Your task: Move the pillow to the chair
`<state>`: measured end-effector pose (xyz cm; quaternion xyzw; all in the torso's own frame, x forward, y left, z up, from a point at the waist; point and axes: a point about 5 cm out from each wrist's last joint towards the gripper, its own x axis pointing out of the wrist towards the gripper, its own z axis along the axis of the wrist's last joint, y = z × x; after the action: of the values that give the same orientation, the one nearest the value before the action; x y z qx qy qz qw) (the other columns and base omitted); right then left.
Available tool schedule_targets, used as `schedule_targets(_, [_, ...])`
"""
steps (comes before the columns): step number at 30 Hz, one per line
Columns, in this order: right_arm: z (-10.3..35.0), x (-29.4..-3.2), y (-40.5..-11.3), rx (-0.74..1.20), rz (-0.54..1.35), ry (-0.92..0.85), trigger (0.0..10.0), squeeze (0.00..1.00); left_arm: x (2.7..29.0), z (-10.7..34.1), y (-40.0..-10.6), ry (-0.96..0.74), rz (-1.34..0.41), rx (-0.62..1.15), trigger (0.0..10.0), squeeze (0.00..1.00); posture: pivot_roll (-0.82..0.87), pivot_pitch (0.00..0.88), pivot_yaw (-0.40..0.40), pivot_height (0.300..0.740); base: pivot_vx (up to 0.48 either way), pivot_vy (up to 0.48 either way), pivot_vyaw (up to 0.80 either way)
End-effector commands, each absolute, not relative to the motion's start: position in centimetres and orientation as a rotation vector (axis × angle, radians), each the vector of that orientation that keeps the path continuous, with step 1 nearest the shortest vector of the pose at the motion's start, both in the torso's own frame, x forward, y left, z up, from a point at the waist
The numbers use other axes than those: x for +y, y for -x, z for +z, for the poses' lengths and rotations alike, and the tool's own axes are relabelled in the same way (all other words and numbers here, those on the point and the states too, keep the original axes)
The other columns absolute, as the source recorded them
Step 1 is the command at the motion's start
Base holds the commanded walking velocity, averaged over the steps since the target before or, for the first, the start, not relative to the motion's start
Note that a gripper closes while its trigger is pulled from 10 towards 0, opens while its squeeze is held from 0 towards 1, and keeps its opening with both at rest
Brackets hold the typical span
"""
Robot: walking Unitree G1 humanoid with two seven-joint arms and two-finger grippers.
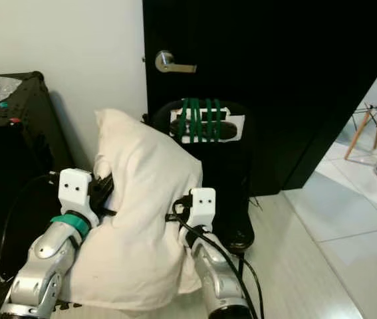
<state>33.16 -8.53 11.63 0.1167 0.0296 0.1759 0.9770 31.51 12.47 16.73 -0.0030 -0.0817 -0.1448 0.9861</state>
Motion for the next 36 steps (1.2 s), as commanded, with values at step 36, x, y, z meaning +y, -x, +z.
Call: schedule_targets(36, [13.24,-7.05,-33.50,-0.012,0.435,-0.203,10.0,0.00,10.96,17.19,-31.29,0.063,-0.344,-0.212,10.0,0.00,0.05,0.010,0.038,0.740,0.336,0.000,0.00])
